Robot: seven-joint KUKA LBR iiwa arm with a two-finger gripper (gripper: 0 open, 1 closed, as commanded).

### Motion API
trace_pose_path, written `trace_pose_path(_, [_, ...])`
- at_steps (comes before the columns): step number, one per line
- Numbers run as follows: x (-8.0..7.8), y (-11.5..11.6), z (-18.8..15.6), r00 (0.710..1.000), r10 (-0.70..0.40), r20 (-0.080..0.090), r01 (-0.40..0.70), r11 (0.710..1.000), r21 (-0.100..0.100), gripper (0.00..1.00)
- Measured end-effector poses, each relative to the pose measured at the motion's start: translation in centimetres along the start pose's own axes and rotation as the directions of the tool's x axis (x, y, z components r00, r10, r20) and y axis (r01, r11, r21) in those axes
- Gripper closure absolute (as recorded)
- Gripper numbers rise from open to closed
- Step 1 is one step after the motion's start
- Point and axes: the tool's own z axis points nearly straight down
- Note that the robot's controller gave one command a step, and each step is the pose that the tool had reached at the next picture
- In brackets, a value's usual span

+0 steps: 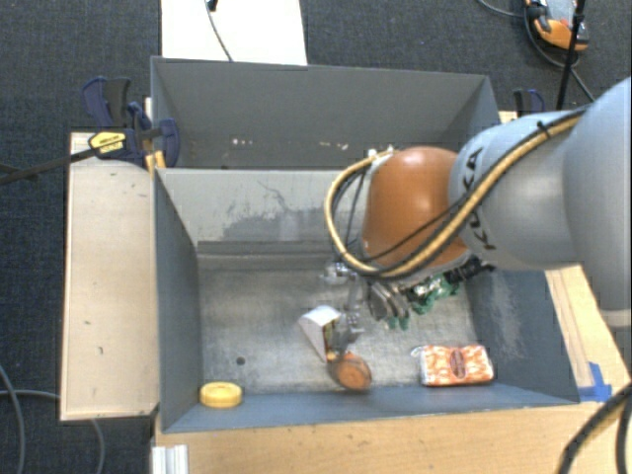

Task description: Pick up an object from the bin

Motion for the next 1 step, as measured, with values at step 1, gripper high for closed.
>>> trace_pose_path(1, [-2.89,-2.04,2.76,0.992,0.126,0.0,-0.126,0.992,0.002,1.0])
